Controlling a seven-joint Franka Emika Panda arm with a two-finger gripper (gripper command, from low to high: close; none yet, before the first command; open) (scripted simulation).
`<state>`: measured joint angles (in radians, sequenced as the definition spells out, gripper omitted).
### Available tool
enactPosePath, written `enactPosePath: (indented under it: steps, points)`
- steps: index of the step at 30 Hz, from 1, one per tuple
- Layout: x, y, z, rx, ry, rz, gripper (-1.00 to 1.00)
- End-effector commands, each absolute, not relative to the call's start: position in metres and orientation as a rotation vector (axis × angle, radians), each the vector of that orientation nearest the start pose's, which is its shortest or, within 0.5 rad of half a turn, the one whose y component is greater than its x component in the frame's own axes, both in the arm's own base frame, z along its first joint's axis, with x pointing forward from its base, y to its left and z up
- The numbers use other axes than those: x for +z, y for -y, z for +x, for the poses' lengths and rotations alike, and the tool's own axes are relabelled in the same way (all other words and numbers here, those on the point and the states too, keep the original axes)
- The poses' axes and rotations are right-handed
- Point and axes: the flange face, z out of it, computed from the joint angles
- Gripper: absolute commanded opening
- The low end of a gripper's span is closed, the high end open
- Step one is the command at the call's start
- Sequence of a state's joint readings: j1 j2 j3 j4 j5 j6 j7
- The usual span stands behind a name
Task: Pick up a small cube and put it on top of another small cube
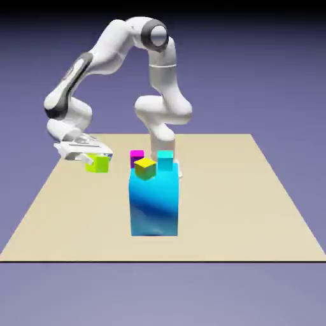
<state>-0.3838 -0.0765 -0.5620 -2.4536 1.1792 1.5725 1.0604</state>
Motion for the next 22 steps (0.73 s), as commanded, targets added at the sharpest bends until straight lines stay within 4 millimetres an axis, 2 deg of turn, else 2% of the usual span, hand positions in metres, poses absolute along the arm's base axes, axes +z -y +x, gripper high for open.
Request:
enactPosePath:
  steps: [1,2,6,10,11,13,17,18,19,22]
  points:
    - [0.357,0.275,0.325,0.885,-1.813,-0.605,-1.0]
    - [0.369,0.268,0.328,0.909,-1.821,-0.665,-1.0]
    - [0.383,0.205,0.342,1.178,-1.912,-0.872,-1.0]
    - [0.395,0.148,0.342,1.401,-2.052,-1.089,-1.0]
    - [0.388,0.131,0.341,1.487,-2.09,-1.112,-1.0]
    - [0.385,0.127,0.341,1.511,-2.097,-1.111,-1.0]
    - [0.345,0.082,0.333,1.511,-2.098,-1.111,-1.0]
    - [0.345,0.082,0.333,1.511,-2.098,-1.111,1.0]
    - [0.345,0.082,0.333,1.511,-2.098,-1.111,1.0]
    - [0.376,0.117,0.34,1.512,-2.095,-1.111,1.0]
